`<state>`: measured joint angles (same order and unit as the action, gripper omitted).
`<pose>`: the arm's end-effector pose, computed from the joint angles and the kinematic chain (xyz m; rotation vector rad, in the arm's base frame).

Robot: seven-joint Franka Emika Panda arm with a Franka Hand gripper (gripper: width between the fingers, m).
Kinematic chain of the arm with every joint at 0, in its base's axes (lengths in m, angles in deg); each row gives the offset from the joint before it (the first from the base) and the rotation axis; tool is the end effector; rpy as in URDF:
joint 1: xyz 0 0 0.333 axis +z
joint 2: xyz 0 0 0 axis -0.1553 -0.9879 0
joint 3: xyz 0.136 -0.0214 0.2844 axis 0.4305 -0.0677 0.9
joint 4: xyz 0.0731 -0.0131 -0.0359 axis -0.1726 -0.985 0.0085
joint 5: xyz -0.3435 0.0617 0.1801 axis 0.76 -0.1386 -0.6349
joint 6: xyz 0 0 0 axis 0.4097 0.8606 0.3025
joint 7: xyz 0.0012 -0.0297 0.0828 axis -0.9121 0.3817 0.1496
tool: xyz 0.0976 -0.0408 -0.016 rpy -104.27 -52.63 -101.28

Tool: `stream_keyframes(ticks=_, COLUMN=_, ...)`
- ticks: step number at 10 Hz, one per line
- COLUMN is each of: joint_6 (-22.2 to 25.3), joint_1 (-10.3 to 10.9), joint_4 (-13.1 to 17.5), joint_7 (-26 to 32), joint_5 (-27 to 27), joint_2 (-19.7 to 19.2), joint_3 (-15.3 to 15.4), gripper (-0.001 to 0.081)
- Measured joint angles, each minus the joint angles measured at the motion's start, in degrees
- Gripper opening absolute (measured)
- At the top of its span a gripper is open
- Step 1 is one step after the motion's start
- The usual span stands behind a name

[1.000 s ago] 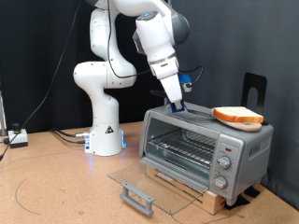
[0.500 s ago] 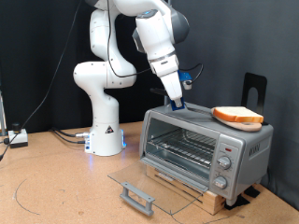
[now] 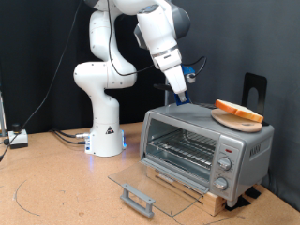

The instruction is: Make a piece of toast with the oven

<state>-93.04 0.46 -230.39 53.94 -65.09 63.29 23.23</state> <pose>0.3531 0.1063 0.4313 -2.7273 -0.5650 -0.3421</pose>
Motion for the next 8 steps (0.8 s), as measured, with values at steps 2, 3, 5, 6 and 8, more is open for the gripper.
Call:
stream_keyframes(ticks=2, joint_6=0.07, joint_1=0.0, joint_4=0.01, joint_7=-1.1, joint_5=0.0, joint_2=-0.09, joint_3=0.89, gripper=0.0429)
stream_keyframes(ticks=3, joint_6=-0.07, joint_1=0.0, joint_4=0.04, joint_7=-1.73, joint_5=-0.03, joint_2=-0.22, joint_3=1.65, gripper=0.0429)
stream_keyframes(ticks=5, joint_6=-1.79, joint_1=0.0, joint_4=0.41, joint_7=-3.38, joint_5=-0.59, joint_2=-1.15, joint_3=3.54, gripper=0.0429)
stream_keyframes(ticks=6, joint_6=-3.29, joint_1=-0.03, joint_4=0.73, joint_7=-4.45, joint_5=-0.83, joint_2=-2.12, joint_3=4.61, gripper=0.0429)
stream_keyframes(ticks=8, joint_6=-6.06, joint_1=-0.07, joint_4=1.67, joint_7=-6.62, joint_5=-0.95, joint_2=-4.5, joint_3=6.5, gripper=0.0429)
